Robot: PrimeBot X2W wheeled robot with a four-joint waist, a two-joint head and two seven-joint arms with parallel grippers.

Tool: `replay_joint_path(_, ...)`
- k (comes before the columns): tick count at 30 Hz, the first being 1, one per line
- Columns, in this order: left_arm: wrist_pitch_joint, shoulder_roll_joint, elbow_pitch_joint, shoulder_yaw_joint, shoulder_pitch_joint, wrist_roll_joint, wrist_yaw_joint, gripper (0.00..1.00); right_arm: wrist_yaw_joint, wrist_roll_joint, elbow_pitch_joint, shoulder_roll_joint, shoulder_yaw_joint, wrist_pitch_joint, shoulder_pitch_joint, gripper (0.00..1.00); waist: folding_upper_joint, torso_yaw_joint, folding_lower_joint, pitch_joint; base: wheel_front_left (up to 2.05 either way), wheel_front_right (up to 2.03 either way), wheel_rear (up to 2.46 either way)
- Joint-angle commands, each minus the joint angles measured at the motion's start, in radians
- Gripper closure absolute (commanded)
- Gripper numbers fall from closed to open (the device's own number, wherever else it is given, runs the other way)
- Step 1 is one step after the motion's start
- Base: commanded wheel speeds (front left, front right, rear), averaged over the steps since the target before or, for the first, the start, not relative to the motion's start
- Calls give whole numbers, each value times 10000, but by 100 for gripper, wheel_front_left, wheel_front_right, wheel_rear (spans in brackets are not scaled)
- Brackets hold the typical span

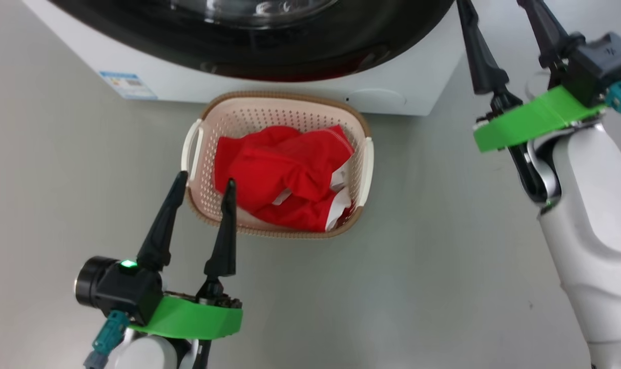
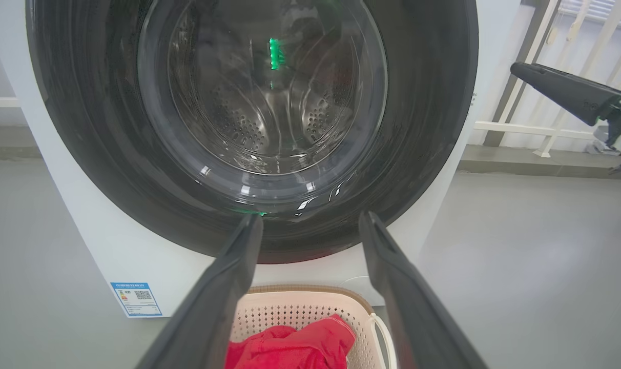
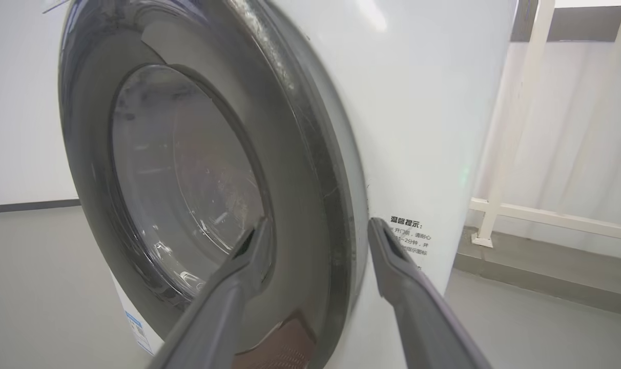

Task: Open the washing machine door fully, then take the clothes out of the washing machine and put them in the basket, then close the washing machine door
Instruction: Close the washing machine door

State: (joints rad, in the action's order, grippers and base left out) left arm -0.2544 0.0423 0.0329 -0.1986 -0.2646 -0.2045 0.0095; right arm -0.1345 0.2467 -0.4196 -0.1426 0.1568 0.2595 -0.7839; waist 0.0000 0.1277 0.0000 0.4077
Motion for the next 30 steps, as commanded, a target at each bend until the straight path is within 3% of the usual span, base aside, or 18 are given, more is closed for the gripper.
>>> replay_joint_path(1,-74,83,-174,348,188,-94,11,0,38,30,449,216,-60,22,402,0,0,-443,0,-566,0,0,0)
replay_joint_path(17,-74,351,216,942,1028,-333,20,0,38,-172,1599,274,-1271,22,3489,0,0,-1406,0,-2402,0,0,0)
replay_joint_path(30,-74,565,-88,1529,1741,-130,96,0,38,210,2403,254,-1471,22,5397,0,0,-1593,0,-3291,0,0,0)
